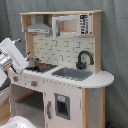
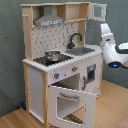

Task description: Play with the kitchen

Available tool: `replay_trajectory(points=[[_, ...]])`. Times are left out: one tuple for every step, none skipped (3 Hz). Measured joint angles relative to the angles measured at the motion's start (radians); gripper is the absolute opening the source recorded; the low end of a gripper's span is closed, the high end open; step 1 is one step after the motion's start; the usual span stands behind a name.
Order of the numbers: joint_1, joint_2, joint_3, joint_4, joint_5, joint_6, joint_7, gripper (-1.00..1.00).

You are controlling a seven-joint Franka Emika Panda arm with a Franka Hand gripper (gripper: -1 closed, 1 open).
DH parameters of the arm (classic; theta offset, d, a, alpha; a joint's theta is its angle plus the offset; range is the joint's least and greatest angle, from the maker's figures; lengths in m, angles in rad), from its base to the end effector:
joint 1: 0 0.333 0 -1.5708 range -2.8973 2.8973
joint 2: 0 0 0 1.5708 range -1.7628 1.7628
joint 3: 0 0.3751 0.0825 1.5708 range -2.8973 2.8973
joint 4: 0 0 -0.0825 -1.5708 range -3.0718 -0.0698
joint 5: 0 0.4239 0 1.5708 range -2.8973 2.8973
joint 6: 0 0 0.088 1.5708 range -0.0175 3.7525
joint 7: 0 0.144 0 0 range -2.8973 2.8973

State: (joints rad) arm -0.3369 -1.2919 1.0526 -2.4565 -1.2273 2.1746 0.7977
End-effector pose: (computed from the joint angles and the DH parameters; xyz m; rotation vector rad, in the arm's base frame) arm 0.2413 0.3366 0.6127 1.0434 0.2394 1.2661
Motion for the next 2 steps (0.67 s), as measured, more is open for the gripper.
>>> replay_trajectory(points=[[0.027,0.000,-0.013,0.000,0.048,-0.085,-0.059,1.00],[0.051,0.000,-0.026,0.002,0.082,-0.171,-0.107,1.00]])
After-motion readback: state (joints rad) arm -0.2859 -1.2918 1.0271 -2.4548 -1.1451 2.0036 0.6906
